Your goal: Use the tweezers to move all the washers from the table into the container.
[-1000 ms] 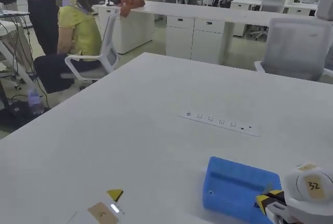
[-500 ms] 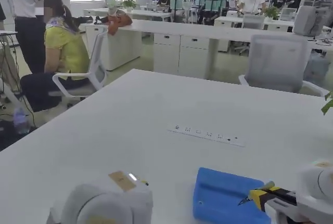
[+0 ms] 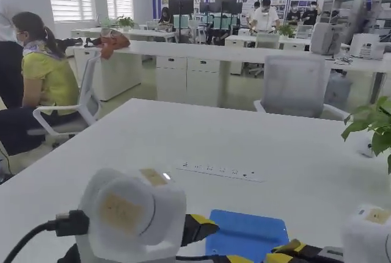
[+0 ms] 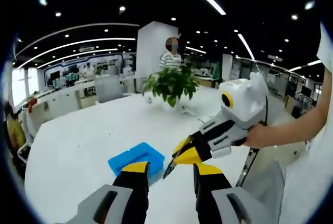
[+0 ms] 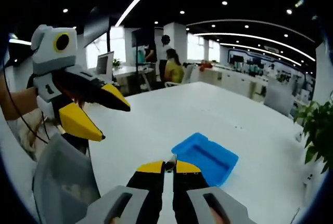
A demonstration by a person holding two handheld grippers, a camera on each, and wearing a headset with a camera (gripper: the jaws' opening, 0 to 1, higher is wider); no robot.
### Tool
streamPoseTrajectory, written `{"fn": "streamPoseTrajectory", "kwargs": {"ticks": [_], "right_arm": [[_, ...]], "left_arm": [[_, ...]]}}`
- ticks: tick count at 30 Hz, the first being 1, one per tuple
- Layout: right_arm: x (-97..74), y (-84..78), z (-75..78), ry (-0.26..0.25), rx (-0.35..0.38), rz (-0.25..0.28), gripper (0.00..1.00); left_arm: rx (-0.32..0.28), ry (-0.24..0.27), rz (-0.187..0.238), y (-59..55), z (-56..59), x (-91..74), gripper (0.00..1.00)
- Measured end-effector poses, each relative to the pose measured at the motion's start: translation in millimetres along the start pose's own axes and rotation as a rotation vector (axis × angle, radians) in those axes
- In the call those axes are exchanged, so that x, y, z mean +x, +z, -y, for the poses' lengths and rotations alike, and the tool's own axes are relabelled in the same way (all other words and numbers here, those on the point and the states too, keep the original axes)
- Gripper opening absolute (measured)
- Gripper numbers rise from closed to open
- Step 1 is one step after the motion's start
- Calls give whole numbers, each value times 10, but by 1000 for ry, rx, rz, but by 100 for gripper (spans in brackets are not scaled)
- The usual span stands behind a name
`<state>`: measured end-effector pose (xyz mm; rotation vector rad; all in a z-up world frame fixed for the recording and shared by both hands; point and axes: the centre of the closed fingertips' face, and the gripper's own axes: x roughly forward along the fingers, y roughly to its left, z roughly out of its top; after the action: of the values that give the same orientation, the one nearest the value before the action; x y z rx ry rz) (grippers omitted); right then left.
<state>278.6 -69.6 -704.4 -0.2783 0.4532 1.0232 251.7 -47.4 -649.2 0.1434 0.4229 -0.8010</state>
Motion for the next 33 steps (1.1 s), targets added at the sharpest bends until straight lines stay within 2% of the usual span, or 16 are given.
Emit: {"fn": "streamPoseTrajectory", "kwargs": {"ticks": [1,3,4,7,9,10,12,14,17,20,22,24,27,28,33], "right_arm": [[-9,-33,-76,28,-2,-14,1],[-22,-73,-155,43,-7,-21,1],[-27,-98,-197,58,-23,-32,1],[-44,-163,-343,103,-49,-52,1],[-56,-190,-432,141,-61,-66,2],[-66,-198,-462,143,-66,-69,2],[-96,-210,-521,164,-84,-74,2],[-128,-230,-566,183,-98,-84,2],[-155,-249,-629,216,-114,-95,2],[-164,-271,-684,243,-136,-108,2],[-171,-266,-724,262,-142,-108,2],[-174,-268,-755,276,-142,-111,2],[-159,-309,-779,291,-152,-125,2],[-153,-326,-777,293,-153,-131,2],[-111,-430,-669,274,-172,-167,2]], "left_arm": [[23,-45,-6,17,74,23,28],[30,-82,-8,31,135,82,27],[41,-121,-35,-9,189,98,26],[82,-224,-76,-89,321,160,20],[71,-289,-97,-128,412,177,14],[27,-345,-127,-163,498,172,15],[40,-399,-117,-153,570,169,15],[66,-403,-129,-174,568,170,13],[102,-437,-132,-190,589,160,6],[143,-525,-139,-231,676,120,2],[164,-556,-140,-248,700,111,0],[202,-562,-147,-280,691,119,0],[271,-622,-183,-371,749,77,0],[281,-626,-186,-383,751,80,0],[295,-545,-163,-391,602,184,0]]}}
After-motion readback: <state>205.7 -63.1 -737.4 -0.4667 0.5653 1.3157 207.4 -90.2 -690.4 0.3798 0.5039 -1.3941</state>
